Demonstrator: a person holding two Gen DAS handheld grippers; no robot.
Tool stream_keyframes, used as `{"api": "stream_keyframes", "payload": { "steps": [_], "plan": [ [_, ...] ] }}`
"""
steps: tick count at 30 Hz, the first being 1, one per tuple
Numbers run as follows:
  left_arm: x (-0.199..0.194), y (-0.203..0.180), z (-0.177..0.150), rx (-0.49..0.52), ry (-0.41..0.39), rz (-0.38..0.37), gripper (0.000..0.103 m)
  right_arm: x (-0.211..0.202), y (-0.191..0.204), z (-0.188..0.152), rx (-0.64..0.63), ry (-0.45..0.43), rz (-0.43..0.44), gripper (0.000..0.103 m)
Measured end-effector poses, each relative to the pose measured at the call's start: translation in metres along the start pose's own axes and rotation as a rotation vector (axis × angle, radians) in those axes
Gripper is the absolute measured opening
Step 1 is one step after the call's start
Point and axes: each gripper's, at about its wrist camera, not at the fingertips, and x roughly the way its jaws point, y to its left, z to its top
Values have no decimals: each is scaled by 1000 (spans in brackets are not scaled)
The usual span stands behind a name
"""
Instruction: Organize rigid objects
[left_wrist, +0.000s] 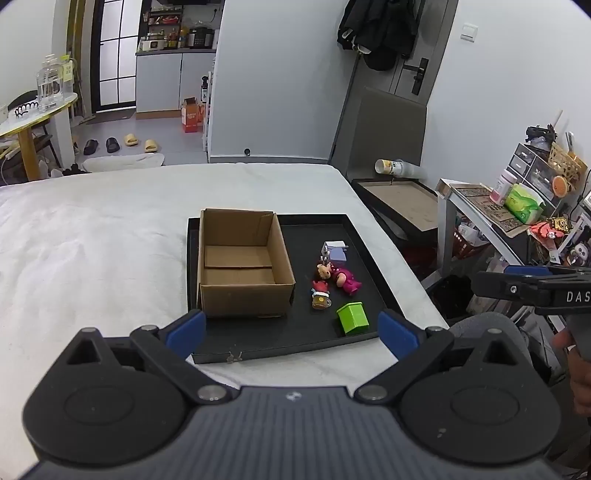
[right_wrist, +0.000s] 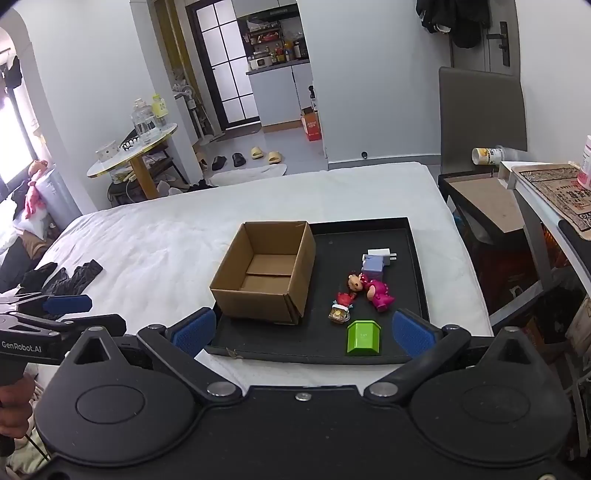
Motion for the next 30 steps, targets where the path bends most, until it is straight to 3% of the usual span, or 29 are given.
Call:
{"api": "stream_keyframes", "payload": {
  "steps": [8,11,30],
  "plan": [
    [0,-2,0,8,11,-23,99,-2,2,0,0,-6,-3,103],
    [-2,0,2,4,-1,3,99,-1,2,1,-4,-2,-6,103],
    [-10,-3,5,8,-25,0,99,-15,2,4,-12,-30,-11,103]
  ]
}}
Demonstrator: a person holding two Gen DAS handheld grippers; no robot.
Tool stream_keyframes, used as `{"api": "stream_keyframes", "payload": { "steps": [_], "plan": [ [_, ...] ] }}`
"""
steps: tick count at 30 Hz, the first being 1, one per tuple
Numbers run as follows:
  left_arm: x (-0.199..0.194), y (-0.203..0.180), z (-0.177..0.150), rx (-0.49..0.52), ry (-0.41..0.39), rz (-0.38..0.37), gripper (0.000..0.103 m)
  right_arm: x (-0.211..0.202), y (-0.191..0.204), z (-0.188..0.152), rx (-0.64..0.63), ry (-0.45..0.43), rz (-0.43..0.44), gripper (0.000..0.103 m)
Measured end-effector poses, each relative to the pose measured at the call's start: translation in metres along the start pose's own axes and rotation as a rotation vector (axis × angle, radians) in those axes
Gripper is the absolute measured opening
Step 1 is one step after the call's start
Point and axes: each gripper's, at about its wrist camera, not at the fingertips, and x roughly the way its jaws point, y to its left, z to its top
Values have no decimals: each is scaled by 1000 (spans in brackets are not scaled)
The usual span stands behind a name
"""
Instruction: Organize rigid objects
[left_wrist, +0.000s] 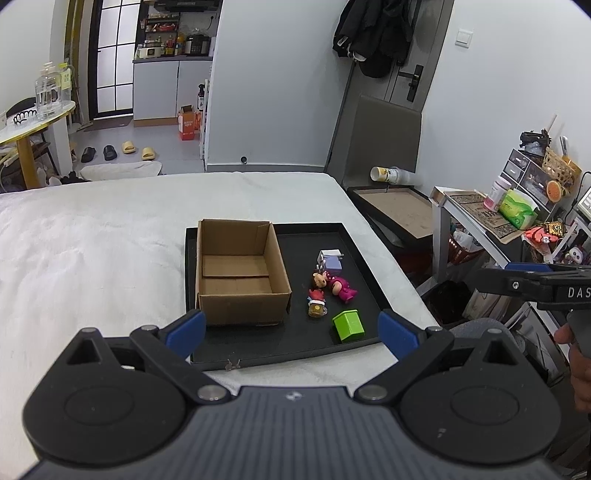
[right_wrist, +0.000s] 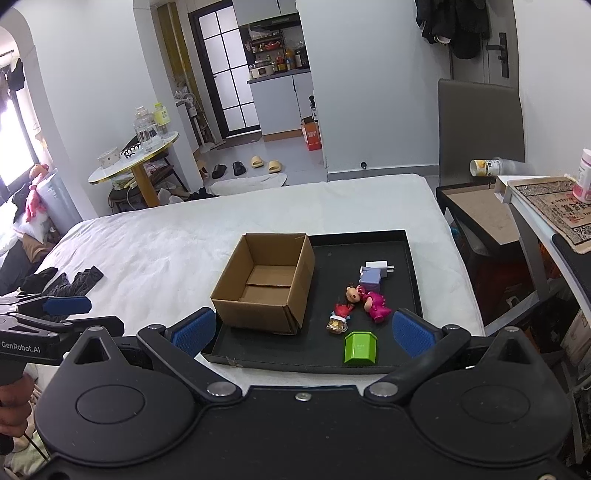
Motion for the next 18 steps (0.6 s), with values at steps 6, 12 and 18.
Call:
{"api": "stream_keyframes", "payload": {
  "steps": [6,12,18],
  "plan": [
    [-2,1,0,-8,-3,4,99,1,-2,-2,15,4,3,103],
    [-3,1,1,-12,-5,9,99,3,-4,-3,22,7,10,103],
    [-4,-1,1,-11,-6,3,99,3,-6,-4,28,4,10,103]
  ]
}}
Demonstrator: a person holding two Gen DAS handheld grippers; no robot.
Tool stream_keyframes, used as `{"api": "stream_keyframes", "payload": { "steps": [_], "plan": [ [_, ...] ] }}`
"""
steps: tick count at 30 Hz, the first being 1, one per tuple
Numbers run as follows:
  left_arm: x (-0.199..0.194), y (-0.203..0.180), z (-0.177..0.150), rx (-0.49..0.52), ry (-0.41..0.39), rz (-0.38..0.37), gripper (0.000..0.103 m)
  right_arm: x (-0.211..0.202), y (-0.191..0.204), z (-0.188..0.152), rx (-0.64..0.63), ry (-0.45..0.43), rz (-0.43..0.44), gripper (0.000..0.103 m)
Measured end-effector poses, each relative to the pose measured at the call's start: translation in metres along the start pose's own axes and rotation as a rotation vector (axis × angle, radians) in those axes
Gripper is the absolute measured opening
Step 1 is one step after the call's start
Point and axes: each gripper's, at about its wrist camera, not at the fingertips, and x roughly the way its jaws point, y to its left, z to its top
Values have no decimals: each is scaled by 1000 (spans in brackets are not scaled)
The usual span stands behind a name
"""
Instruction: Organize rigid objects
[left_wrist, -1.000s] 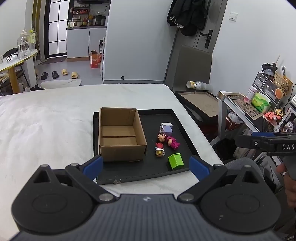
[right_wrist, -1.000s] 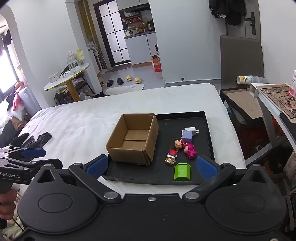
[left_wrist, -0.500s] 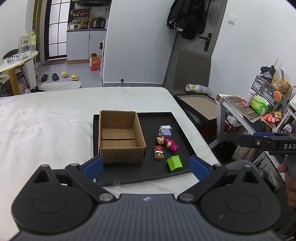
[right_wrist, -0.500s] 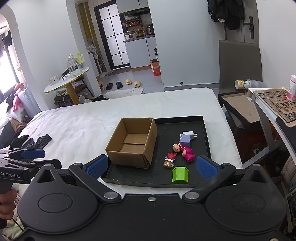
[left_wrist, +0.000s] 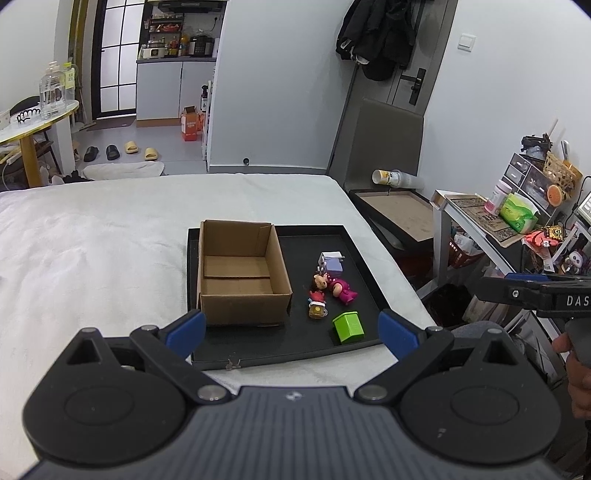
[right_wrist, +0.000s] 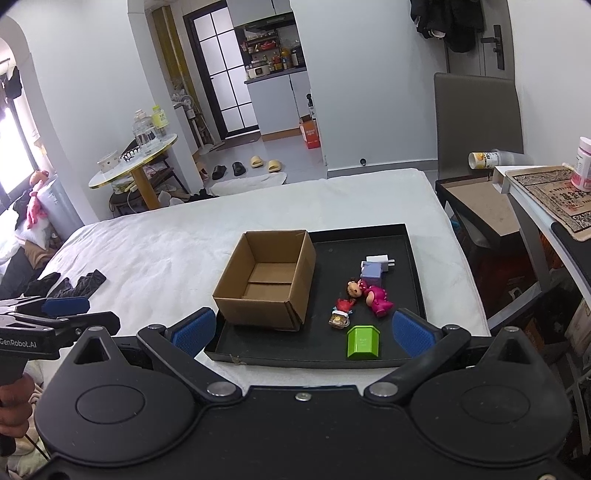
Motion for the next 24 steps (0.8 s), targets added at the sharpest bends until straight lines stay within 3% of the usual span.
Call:
{"api": "stream_keyframes", "payload": {
  "steps": [24],
  "plan": [
    [-7,1,2,8,-24,3,99,-4,2,0,-3,-12,3,103]
  ]
}}
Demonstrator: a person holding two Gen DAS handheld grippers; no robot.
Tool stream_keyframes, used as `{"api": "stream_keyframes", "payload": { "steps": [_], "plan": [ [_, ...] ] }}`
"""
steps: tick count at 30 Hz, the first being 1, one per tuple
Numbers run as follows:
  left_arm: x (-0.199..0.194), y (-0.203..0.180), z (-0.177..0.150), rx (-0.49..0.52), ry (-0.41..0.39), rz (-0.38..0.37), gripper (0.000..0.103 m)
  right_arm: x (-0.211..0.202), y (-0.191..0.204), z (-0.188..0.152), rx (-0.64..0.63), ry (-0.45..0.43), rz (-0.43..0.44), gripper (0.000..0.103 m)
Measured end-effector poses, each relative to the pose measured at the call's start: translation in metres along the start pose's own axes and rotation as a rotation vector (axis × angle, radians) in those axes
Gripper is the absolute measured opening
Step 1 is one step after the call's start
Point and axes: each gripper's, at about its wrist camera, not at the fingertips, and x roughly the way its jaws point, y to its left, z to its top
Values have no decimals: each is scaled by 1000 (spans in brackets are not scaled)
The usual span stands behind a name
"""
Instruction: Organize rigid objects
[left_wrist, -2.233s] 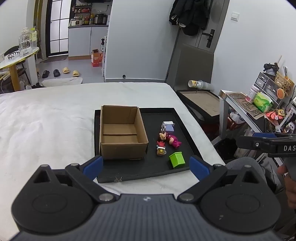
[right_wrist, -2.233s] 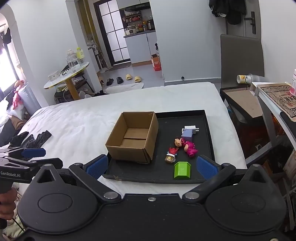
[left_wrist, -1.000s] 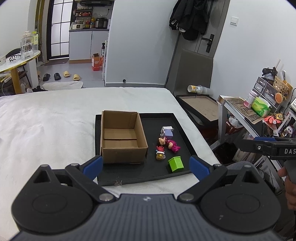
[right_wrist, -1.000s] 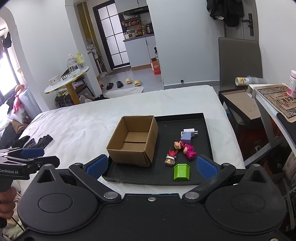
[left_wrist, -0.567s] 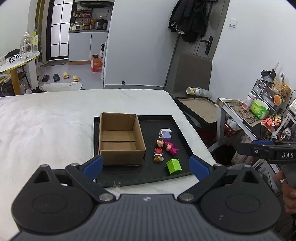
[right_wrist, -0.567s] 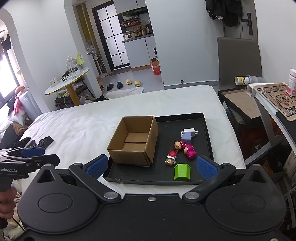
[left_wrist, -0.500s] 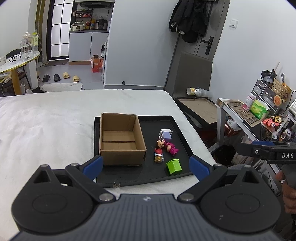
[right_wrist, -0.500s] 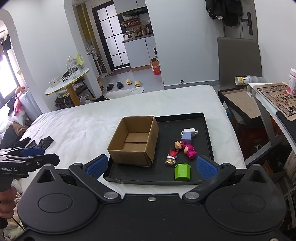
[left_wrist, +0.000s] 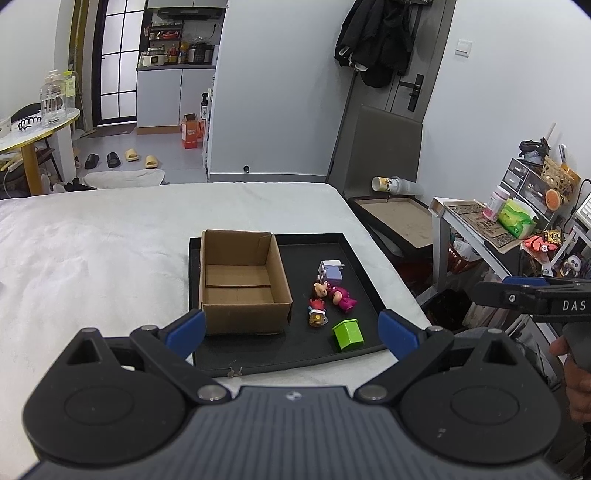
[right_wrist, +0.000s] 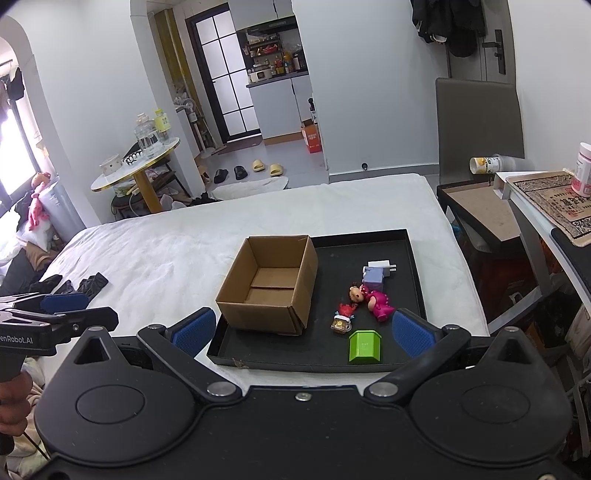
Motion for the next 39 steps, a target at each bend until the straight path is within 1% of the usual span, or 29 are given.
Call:
{"api": "stream_keyframes", "payload": {
  "steps": [7,11,21,25,32,39],
  "plan": [
    [4,0,1,4,10,-1,99,0,0,3,-5,2,3,103],
    [9,0,2,10,19,-6,99,2,-2,5,1,2,-9,103],
    [32,5,3,2,42,-26,99,23,-12,5,23,29,-15,103],
    [44,10,5,-21,65,-19,99,34,-18,3,43,46,-17,103],
    [58,17,16,-36,64,3,99,50,-24,11,44,76,-17,103],
    [79,27,25,-67,72,23,99,71,-39,18,84,88,-28,103]
  ]
}}
